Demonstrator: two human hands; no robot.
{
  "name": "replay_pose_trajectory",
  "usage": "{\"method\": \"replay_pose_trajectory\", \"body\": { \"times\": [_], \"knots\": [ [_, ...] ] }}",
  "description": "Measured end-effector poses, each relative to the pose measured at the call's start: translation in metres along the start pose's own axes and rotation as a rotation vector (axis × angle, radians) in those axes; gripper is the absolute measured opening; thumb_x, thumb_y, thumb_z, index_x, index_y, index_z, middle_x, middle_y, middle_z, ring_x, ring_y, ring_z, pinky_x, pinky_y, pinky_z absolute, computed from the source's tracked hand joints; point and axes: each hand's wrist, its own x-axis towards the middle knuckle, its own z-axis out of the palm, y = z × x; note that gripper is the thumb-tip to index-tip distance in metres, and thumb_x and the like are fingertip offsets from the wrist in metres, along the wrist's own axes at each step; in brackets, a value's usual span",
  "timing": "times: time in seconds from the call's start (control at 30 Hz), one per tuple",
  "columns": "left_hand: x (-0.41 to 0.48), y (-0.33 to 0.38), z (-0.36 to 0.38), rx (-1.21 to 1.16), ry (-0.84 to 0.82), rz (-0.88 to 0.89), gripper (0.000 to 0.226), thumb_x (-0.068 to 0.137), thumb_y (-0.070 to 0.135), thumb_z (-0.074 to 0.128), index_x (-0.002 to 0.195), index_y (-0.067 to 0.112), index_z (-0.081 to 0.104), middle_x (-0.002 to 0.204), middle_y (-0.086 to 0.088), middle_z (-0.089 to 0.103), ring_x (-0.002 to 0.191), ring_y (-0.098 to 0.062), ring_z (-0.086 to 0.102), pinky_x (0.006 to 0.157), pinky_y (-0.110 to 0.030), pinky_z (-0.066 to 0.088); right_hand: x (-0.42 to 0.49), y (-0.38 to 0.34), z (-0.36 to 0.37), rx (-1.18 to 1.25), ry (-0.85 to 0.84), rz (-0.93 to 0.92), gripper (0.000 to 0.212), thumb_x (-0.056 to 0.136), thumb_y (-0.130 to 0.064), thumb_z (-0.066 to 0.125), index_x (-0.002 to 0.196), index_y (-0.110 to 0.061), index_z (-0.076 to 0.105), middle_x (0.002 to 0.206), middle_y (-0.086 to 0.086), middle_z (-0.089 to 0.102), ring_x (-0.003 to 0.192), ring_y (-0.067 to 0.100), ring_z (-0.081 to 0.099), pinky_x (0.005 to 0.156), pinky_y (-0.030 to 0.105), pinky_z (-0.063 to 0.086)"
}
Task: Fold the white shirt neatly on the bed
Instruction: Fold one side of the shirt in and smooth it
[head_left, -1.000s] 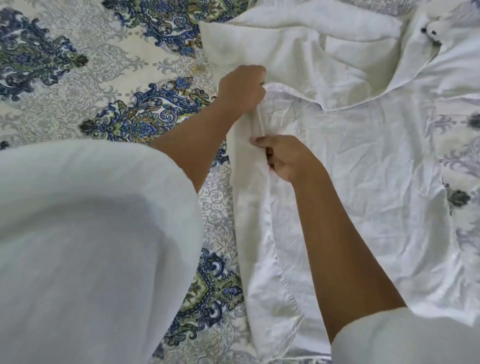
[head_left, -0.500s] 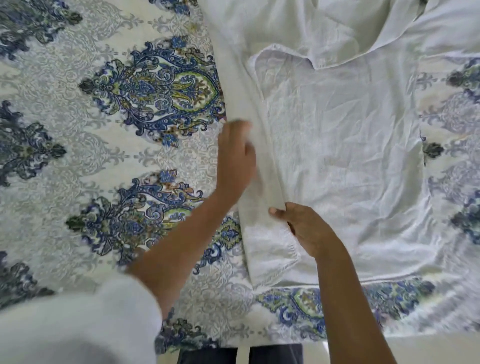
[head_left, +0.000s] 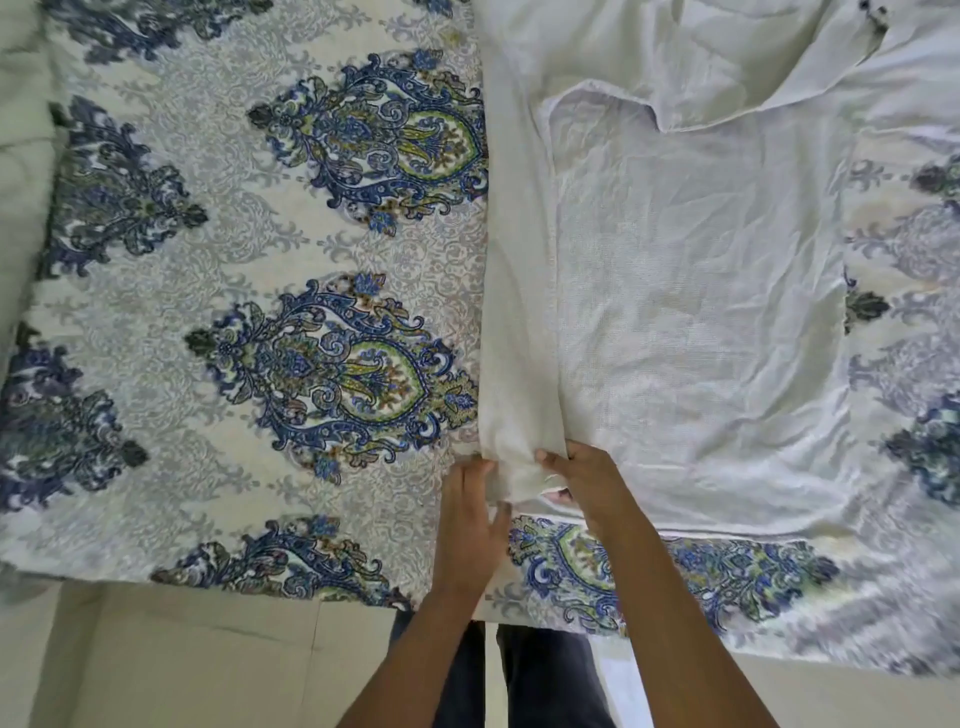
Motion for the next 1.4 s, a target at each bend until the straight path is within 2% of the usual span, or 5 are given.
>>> {"method": "replay_pose_trajectory", "body": {
  "times": [0.67, 0.87, 1.1, 1.27, 1.4],
  "knots": [
    [-0.004, -0.001, 0.004, 0.696, 0.109, 0.175, 0.024, 0.068, 0.029, 0.047, 0.083, 0.014, 0.058, 0.085, -0.003, 0.057, 0.077, -0.024, 0.053, 0.071, -0.035, 0.033, -0.01, 0.028, 0.0, -0.432, 0.388, -0.187, 0.009, 0.091, -0.024, 0.054, 0.094, -0.016, 0.056, 0.083, -0.004, 0.06, 0.078, 0.019, 0.057, 0.064, 0.028, 0.041],
    [0.091, 0.033, -0.02, 0.202, 0.084, -0.067, 0.026, 0.092, 0.025, 0.045, 0.104, 0.003, 0.052, 0.103, -0.012, 0.051, 0.084, -0.025, 0.053, 0.07, -0.036, 0.048, 0.012, -0.022, -0.008, -0.347, 0.364, -0.304, 0.016, 0.093, -0.016, 0.046, 0.089, -0.018, 0.062, 0.084, -0.004, 0.06, 0.078, 0.015, 0.054, 0.061, 0.025, 0.039],
    [0.23, 0.072, -0.04, -0.109, -0.09, -0.204, 0.04, 0.092, 0.022, 0.054, 0.059, 0.015, 0.033, 0.056, 0.0, 0.031, 0.05, -0.015, 0.029, 0.051, -0.031, 0.022, 0.075, -0.129, 0.006, -0.234, 0.349, -0.403, 0.014, 0.09, -0.013, 0.049, 0.083, -0.018, 0.059, 0.081, -0.001, 0.064, 0.079, 0.019, 0.063, 0.079, 0.037, 0.053],
    [0.295, 0.073, -0.052, -0.493, -0.126, -0.414, 0.016, 0.083, 0.001, 0.06, 0.07, 0.011, 0.057, 0.085, -0.017, 0.061, 0.078, -0.025, 0.057, 0.073, -0.039, 0.051, 0.12, -0.2, 0.023, -0.37, 0.435, -0.429, 0.019, 0.091, -0.032, 0.055, 0.098, -0.014, 0.055, 0.082, -0.005, 0.054, 0.078, 0.013, 0.051, 0.065, 0.025, 0.042],
    [0.299, 0.062, -0.052, -0.668, -0.186, -0.534, 0.025, 0.091, -0.006, 0.047, 0.075, 0.01, 0.057, 0.075, -0.01, 0.058, 0.062, -0.02, 0.057, 0.052, -0.025, 0.05, 0.14, -0.238, 0.019, -0.468, 0.567, -0.428, 0.013, 0.09, -0.021, 0.05, 0.087, -0.011, 0.058, 0.076, -0.004, 0.051, 0.075, 0.014, 0.048, 0.06, 0.025, 0.035]
  ]
}}
